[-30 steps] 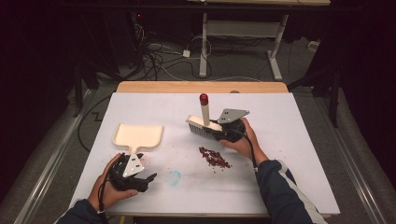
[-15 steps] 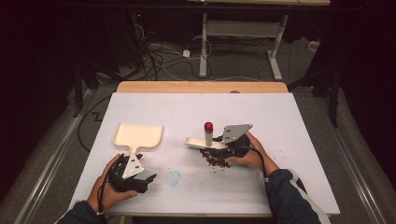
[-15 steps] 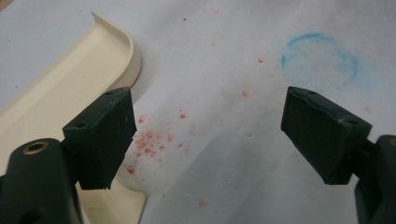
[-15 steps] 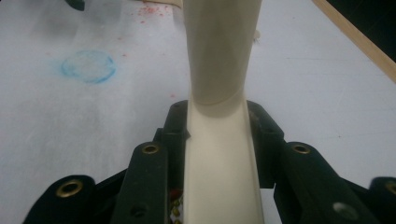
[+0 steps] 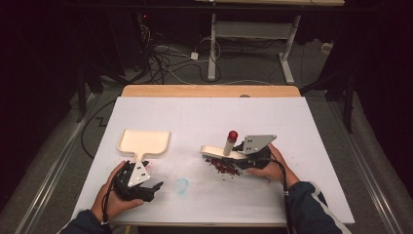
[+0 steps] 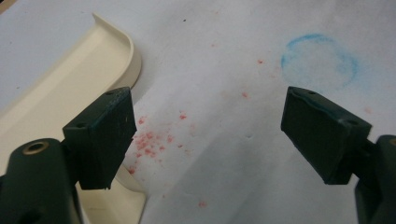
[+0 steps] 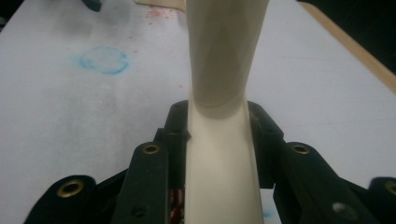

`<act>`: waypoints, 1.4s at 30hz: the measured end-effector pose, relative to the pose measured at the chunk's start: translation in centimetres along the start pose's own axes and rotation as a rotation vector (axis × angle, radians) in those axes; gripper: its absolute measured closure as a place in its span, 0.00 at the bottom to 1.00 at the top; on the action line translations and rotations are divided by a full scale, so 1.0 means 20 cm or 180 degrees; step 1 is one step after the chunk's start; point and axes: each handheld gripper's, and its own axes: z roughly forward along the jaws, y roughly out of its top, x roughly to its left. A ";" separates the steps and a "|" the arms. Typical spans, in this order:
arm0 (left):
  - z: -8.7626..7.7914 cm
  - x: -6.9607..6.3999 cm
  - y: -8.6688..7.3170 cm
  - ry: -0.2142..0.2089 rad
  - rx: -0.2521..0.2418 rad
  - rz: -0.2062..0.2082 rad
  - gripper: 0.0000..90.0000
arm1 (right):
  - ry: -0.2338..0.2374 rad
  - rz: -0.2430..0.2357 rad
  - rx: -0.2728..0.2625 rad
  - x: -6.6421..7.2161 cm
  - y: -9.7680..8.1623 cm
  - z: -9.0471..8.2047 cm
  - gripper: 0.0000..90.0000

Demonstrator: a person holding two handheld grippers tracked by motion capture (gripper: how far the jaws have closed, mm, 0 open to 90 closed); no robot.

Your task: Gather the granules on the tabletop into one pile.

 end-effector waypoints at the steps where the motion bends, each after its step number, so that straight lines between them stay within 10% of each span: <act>1: 0.00 0.00 0.00 0.0000 -0.0003 -0.0005 0.19 | -0.0062 0.0018 -0.0021 0.00 0.00 -0.01 0.75; 9: 0.00 0.00 0.01 0.0008 -0.0021 -0.0007 0.19 | -0.0561 0.0258 -0.0244 -0.05 0.01 -0.13 0.75; 16: -0.01 0.00 0.01 0.0025 -0.0037 0.0008 0.19 | -0.0986 0.0387 -0.0067 -0.02 0.05 -0.28 0.75; 34: -0.03 0.00 0.01 0.0050 -0.0071 0.0009 0.19 | -0.1037 0.0861 0.0376 0.18 0.02 -0.62 0.75; 42: -0.03 0.00 0.01 0.0046 -0.0063 0.0014 0.19 | -0.0782 0.1106 0.0566 0.22 -0.02 -0.82 0.75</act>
